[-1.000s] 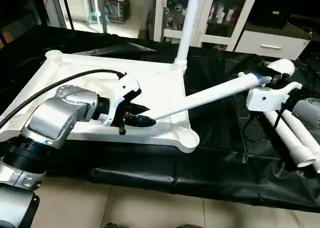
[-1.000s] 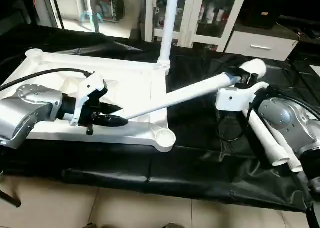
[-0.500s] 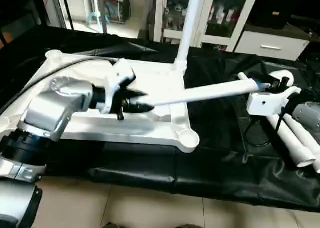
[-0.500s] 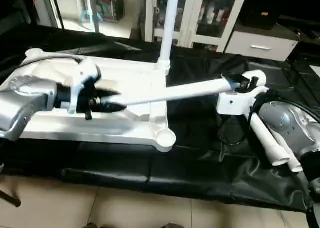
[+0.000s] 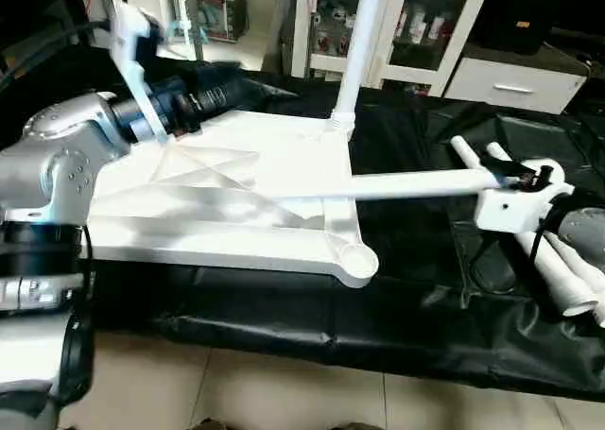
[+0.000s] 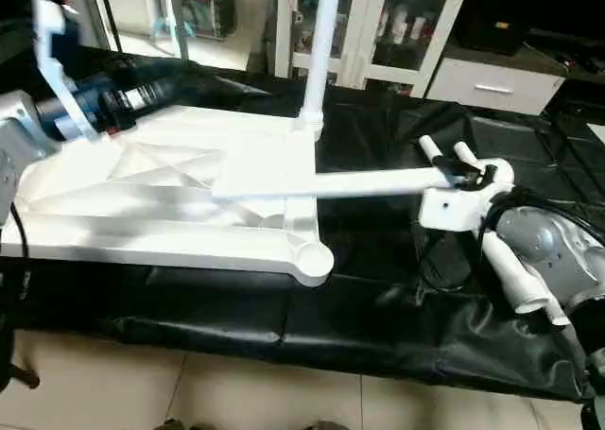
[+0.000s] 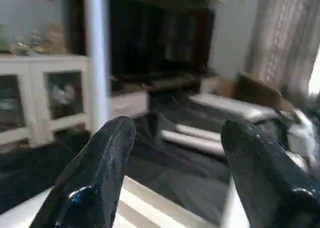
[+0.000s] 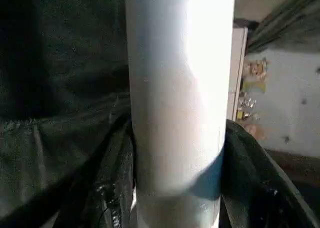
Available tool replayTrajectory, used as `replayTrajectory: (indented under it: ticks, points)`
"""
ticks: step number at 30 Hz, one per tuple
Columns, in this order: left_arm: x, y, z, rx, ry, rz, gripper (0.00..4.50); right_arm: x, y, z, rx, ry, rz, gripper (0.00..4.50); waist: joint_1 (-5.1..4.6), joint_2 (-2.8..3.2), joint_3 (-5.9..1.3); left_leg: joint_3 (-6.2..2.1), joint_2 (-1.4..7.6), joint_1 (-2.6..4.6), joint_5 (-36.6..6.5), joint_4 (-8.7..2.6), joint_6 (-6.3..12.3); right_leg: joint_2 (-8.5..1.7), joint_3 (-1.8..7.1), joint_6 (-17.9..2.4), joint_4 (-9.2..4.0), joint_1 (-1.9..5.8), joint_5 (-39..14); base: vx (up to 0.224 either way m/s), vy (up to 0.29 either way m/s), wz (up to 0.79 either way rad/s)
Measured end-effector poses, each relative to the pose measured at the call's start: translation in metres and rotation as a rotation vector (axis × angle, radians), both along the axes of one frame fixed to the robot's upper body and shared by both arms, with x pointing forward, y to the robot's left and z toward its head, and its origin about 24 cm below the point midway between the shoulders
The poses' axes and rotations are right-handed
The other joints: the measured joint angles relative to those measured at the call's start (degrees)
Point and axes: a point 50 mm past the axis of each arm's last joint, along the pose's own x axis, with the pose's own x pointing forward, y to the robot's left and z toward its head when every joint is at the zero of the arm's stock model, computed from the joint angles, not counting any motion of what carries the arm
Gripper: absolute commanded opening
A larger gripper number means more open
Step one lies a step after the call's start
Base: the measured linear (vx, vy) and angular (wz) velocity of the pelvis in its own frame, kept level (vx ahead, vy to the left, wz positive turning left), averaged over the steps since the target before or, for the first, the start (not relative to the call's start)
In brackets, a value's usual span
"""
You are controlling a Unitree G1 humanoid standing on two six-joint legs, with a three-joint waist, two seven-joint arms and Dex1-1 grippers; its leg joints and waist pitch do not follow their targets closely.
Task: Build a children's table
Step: Pick table leg
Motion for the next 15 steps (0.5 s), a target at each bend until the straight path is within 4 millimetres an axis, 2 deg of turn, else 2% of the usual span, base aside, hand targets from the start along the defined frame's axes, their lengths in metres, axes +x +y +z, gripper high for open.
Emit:
replayTrajectory:
  ticks: [2,3,4,7,10,13,15]
  points:
    - [0.007,0.010,0.002,-0.021,-0.003,0.117,3.22,0.002,-0.003,0.002,0.201,-0.012,-0.082,1.86,0.01,-0.03,-0.02,-0.01,0.02,0.03,0.0,0.01,0.01,0.01,-0.02,0.0,0.01,0.02,0.0,0.000,0.000,0.00]
    - [0.011,0.017,0.000,0.000,0.005,0.204,3.22,0.003,-0.004,0.004,0.397,-0.021,-0.150,1.86,-0.13,-0.02,-0.03,0.00,0.02,0.05,0.0,0.01,0.02,0.02,0.01,0.0,0.01,0.03,0.0,0.000,0.000,0.00]
    - [0.012,0.020,-0.002,0.010,0.015,0.235,3.22,0.004,-0.004,0.005,0.486,-0.028,-0.176,1.86,-0.20,-0.01,-0.02,0.00,0.02,0.05,0.0,0.02,0.04,0.01,0.01,0.0,0.01,0.04,0.0,0.000,0.000,0.00]
    - [0.015,0.020,-0.020,0.056,0.070,0.310,3.22,0.007,0.004,0.014,0.834,-0.036,-0.208,1.85,-0.08,0.05,-0.02,-0.01,0.03,0.04,0.0,0.02,0.06,-0.01,-0.01,0.0,0.01,0.02,0.0,0.000,0.000,0.00]
    - [0.015,0.008,-0.045,0.088,0.132,0.285,3.22,0.008,0.019,0.021,1.072,-0.031,-0.172,1.85,0.48,0.04,-0.02,0.00,0.05,0.01,0.0,0.01,0.06,-0.01,-0.05,-0.1,0.01,0.01,0.0,0.000,0.000,0.00]
    - [0.012,-0.001,-0.052,0.130,0.134,0.261,3.22,0.006,0.029,0.019,1.228,0.013,-0.161,1.85,1.14,0.04,-0.01,-0.01,0.06,0.03,0.0,0.01,0.05,-0.01,-0.06,-0.1,-0.01,0.02,0.0,0.000,0.000,0.00]
    - [0.004,-0.020,-0.055,0.191,0.087,0.191,3.22,-0.003,0.048,0.012,1.455,0.150,-0.106,1.85,1.59,0.07,-0.02,-0.02,0.06,0.24,-0.1,-0.11,0.05,-0.01,-0.07,-0.1,-0.09,0.23,0.0,0.000,0.000,0.00]
